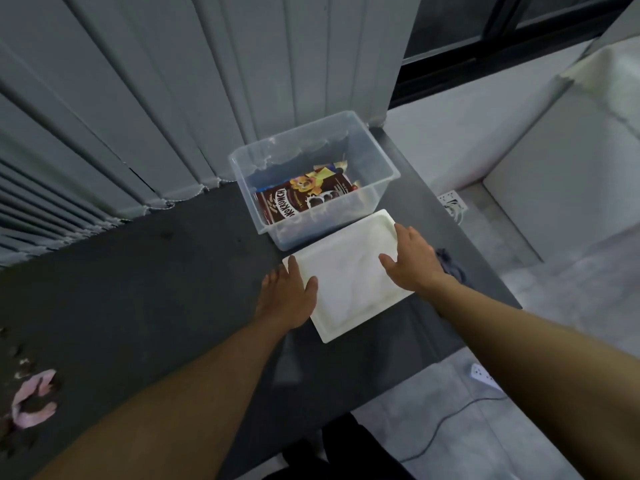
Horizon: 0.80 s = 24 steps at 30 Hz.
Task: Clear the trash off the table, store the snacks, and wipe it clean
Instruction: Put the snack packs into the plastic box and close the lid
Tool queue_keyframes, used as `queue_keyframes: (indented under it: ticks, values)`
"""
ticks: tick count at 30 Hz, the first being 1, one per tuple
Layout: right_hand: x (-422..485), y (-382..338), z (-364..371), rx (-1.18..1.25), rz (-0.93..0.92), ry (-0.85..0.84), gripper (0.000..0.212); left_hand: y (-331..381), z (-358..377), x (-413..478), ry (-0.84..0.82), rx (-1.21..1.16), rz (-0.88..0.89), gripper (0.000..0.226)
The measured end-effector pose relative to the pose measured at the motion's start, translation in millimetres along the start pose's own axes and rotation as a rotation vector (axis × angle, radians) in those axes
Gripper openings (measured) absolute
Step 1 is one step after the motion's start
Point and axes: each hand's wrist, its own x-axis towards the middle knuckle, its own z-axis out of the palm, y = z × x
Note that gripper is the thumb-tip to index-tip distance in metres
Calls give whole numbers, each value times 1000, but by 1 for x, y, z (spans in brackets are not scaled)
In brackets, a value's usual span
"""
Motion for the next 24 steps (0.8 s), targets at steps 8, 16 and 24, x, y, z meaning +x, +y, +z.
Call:
queue_keyframes:
  ticks: [8, 16, 24]
  values:
    - [18, 0, 13, -15, 112, 27, 72, 8, 21, 12, 57, -395, -241, 75]
    - [25, -6, 11, 50, 218, 11, 65, -3, 6, 15, 59, -555, -248, 63]
    - [4, 7, -5, 204, 253, 105, 53, 5, -8, -2, 51, -578, -69, 68]
